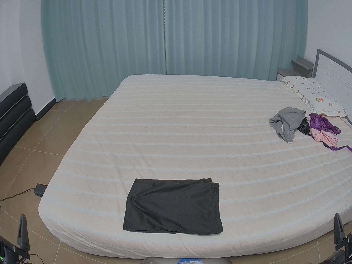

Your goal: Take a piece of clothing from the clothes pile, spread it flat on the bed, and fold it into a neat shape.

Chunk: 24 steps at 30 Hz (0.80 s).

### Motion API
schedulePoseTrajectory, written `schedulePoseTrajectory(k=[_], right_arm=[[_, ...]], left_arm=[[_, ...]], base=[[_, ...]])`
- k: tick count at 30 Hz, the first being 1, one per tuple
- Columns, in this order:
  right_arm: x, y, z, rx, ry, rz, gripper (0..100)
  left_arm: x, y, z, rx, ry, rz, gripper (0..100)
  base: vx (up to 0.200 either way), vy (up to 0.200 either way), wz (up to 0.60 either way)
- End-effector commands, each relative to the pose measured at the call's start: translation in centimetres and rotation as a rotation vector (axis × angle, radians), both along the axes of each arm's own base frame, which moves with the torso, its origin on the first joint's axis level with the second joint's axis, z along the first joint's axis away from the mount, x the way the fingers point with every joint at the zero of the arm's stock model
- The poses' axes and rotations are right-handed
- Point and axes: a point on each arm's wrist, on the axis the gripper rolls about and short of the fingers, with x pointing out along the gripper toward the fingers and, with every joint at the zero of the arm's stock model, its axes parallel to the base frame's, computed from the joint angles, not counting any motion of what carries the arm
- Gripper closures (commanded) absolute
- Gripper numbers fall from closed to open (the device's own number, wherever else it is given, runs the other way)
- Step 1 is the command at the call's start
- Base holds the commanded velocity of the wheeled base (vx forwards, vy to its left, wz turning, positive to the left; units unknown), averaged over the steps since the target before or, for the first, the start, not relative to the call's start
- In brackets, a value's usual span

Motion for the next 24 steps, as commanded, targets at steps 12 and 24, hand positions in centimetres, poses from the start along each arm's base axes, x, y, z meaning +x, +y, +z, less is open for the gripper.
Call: schedulePoseTrajectory(k=[12, 24], right_arm=[[0.1, -0.1, -0.8, -0.030, 0.034, -0.044, 0], [0.1, -0.1, -1.0, 0.112, 0.049, -0.019, 0]], left_arm=[[0.3, -0.1, -1.7, -0.050, 0.125, -0.032, 0], [0.3, -0.3, -2.4, -0.080, 0.193, -0.163, 0]], base=[[0.000, 0.000, 0.00], [0.000, 0.000, 0.00]])
